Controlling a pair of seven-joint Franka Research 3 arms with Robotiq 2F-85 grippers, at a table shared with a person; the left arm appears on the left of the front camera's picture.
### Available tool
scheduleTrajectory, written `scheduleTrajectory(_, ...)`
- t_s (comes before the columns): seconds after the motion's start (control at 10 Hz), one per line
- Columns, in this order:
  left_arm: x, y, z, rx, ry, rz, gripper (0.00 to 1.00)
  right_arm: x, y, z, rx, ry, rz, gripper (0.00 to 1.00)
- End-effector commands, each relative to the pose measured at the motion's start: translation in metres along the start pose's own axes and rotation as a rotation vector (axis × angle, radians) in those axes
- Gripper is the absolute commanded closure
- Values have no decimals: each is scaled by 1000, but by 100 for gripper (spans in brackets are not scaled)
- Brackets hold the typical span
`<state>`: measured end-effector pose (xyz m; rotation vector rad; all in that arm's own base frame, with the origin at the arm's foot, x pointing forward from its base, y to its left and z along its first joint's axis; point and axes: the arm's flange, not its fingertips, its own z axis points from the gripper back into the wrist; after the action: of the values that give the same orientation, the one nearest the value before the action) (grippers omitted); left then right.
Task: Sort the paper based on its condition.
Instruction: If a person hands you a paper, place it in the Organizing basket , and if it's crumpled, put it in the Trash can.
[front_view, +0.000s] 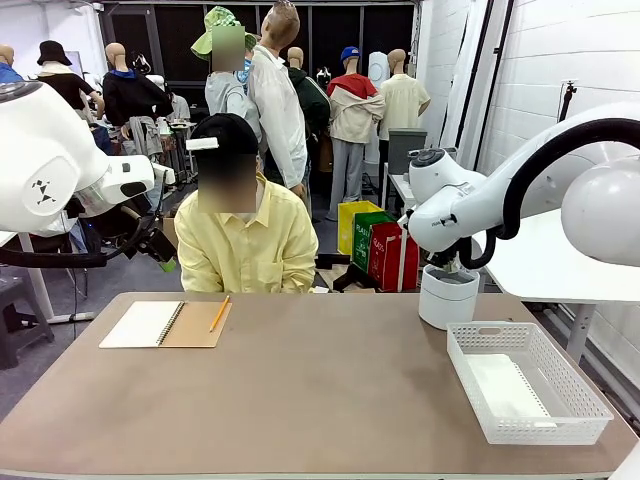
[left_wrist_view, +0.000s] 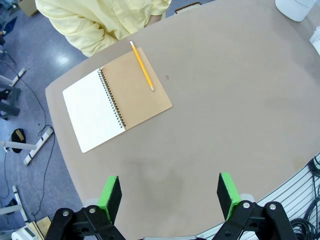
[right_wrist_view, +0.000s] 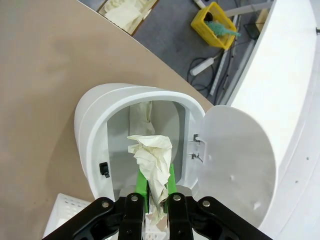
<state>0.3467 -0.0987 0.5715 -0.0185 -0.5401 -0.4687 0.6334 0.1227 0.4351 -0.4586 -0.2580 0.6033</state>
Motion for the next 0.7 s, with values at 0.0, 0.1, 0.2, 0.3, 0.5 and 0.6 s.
scheduleTrajectory(0.0, 0, 1, 0, 3, 0, -2, 0, 4, -1, -7, -53, -4, -24, 85)
scheduleTrajectory(0.1, 0, 1, 0, 3, 0, -2, 0, 3, -2, -9, -58, 2, -26, 85)
scheduleTrajectory(0.2, 0, 1, 0, 3, 0, -2, 0, 4, -3, -9, -56, 5, -30, 85)
scheduleTrajectory(0.3, 0, 1, 0, 3, 0, -2, 0, 4, -3, -10, -60, 16, -32, 73)
scheduleTrajectory(0.5, 0, 1, 0, 3, 0, -2, 0, 5, -4, -11, -58, 26, -37, 33)
scheduleTrajectory(0.6, 0, 1, 0, 3, 0, -2, 0, 5, -5, -11, -61, 33, -39, 13)
